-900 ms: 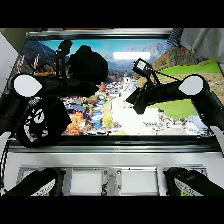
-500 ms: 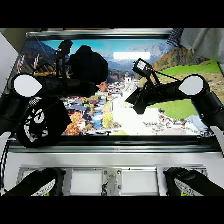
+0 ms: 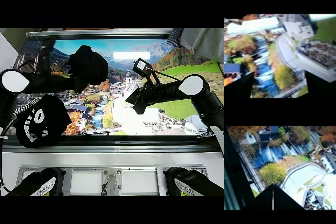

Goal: Fold the clothes and pants, and hang the long-sleeved shirts on hangers.

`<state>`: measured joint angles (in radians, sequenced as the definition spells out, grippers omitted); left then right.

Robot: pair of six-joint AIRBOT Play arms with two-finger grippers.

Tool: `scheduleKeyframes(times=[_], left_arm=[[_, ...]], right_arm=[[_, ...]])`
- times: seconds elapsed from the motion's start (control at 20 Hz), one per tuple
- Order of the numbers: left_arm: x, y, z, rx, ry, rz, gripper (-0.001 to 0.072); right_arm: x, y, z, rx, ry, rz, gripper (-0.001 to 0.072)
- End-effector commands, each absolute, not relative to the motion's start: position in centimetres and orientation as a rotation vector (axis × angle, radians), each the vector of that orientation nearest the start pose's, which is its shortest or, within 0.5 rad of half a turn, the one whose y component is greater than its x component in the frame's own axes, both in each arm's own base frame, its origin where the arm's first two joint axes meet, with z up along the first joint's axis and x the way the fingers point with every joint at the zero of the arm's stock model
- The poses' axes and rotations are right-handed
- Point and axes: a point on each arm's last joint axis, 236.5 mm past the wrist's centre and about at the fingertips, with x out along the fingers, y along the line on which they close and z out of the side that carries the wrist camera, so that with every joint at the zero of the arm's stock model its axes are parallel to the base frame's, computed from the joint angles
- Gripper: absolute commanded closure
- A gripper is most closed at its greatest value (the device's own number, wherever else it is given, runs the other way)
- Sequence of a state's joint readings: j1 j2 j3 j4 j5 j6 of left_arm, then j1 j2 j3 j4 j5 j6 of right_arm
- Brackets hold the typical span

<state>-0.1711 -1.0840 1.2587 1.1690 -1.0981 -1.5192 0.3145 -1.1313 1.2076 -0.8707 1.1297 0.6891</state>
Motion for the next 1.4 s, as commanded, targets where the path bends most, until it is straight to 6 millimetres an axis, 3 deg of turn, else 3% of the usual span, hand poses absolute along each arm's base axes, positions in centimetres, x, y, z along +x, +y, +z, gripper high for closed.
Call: scheduleKeyframes(times=[0.0,0.1,0.2,0.35,0.5,0.55,0.6,0.65,0.7,0.8,0.95,1.05,1.15,1.25,1.35], left_arm=[[37.4,-2.3,9.2,-0.14,1.075,-0.027,0.0021],[35.5,2.8,4.8,-0.142,1.161,0.13,0.0021],[34.0,5.1,0.8,-0.193,1.213,0.2,0.002],[32.5,6.0,-4.1,-0.229,1.303,0.237,0.0021],[32.1,5.3,-6.7,-0.239,1.37,0.239,0.0021],[32.2,4.8,-7.1,-0.239,1.377,0.235,0.0056],[32.5,4.2,-7.3,-0.241,1.375,0.23,0.0285],[32.9,3.2,-7.2,-0.235,1.362,0.204,0.056],[33.6,1.7,-6.5,-0.246,1.338,0.163,0.0691],[35.7,-2.4,-3.2,-0.222,1.251,0.025,0.0694],[37.9,-11.1,5.0,-0.144,1.056,-0.22,0.0694],[37.4,-17.2,9.6,-0.078,0.948,-0.376,0.0694],[35.9,-23.0,12.7,-0.025,0.887,-0.519,0.0694],[34.4,-28.4,14.1,0.023,0.861,-0.642,0.0694],[33.6,-33.5,14.4,0.065,0.844,-0.738,0.0694]], right_arm=[[32.6,25.1,13.6,-0.31,0.703,1.094,0.0696],[32.6,25.1,13.6,-0.31,0.703,1.094,0.0696],[32.6,25.1,13.6,-0.31,0.703,1.094,0.0696],[32.6,25.1,13.6,-0.31,0.703,1.094,0.0696],[32.6,25.1,13.6,-0.31,0.703,1.093,0.0695],[32.6,25.1,13.6,-0.31,0.703,1.094,0.0696],[32.6,25.1,13.6,-0.31,0.703,1.094,0.0696],[32.6,25.1,13.6,-0.31,0.703,1.094,0.0696],[32.6,25.1,13.6,-0.311,0.701,1.094,0.0695],[32.7,25.2,13.6,-0.311,0.698,1.093,0.0696],[32.7,25.3,13.7,-0.301,0.702,1.095,0.0695],[31.5,26.3,14.5,-0.18,0.741,1.125,0.0696],[31.9,26.0,14.6,-0.199,0.727,1.107,0.0697],[35.0,22.3,14.6,-0.147,0.755,0.9,0.0699],[38.4,16.1,16.1,-0.07,0.731,0.616,0.0698]])
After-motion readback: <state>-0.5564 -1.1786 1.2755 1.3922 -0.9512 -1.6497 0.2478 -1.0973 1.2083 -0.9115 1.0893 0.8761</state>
